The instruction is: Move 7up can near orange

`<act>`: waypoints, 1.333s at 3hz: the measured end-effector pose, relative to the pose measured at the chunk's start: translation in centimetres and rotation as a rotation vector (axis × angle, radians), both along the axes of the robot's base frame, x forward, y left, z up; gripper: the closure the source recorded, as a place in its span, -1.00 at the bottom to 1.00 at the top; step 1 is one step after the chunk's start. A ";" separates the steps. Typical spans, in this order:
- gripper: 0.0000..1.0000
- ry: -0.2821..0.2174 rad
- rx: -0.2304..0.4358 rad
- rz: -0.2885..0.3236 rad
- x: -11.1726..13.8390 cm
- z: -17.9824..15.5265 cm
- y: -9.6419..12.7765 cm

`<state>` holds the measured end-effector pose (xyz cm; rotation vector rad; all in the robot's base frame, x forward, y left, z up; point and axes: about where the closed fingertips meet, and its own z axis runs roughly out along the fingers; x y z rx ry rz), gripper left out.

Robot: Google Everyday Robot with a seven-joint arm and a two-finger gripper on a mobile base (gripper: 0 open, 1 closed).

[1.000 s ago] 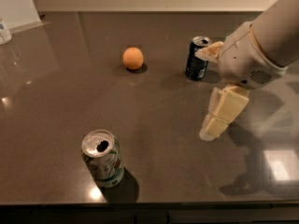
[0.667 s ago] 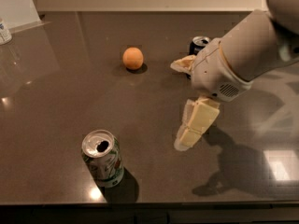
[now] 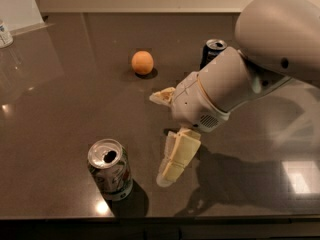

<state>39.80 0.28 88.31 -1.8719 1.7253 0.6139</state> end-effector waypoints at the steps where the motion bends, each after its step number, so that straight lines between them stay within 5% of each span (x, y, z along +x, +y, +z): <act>1: -1.00 0.000 0.000 0.000 0.0 0.0 0.0; 4: -1.00 0.012 0.115 0.127 -3.2 -0.4 5.9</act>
Offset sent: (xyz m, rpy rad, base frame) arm -0.0297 0.0292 -0.0072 0.0933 0.0352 0.0915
